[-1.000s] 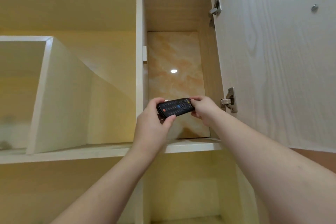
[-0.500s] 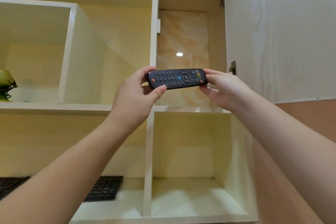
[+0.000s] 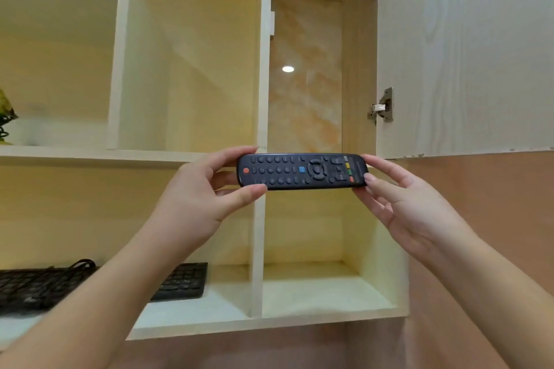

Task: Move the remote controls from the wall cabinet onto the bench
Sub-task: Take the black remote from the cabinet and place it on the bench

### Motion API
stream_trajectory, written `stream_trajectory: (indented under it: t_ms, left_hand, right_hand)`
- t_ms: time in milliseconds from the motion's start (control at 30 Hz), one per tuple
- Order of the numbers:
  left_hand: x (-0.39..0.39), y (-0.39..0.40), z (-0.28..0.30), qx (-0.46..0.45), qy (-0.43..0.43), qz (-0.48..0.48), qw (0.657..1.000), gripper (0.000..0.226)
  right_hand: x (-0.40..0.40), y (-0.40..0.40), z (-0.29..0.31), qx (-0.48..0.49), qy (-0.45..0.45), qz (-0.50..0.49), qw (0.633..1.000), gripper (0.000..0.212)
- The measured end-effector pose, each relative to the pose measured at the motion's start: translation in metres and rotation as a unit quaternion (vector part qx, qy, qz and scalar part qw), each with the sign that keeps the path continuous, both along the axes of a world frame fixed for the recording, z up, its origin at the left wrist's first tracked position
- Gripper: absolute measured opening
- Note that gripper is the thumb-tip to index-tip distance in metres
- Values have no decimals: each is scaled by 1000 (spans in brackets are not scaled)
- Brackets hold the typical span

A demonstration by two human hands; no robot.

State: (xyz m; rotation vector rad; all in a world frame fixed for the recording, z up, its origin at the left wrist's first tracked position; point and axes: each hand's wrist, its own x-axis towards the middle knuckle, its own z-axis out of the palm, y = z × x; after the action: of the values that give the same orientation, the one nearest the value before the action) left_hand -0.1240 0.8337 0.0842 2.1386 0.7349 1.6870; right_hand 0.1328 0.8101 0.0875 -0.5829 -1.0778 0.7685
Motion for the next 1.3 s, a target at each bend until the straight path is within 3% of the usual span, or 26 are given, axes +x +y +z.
stream_trajectory:
  t_ms: [467,833,1033,1300]
  left_hand:
    - [0,-11,-108,-97,104,-97,985,46]
    - [44,-71,-192,-174,123,-181,960,53]
    - [93,-129,-236,-285,94,-231,925,39]
    - [153,-194,-261,-298,146,-311,891,42]
  right_hand:
    - [-14,-59,-144,-63,77,-108,989,31]
    - [16,-176,-224,-114,46,-210,970,31]
    - [41,-255,-272,-181,42,-269,945,31]
    - [66,-354,-307,-177,101,-359,911,29]
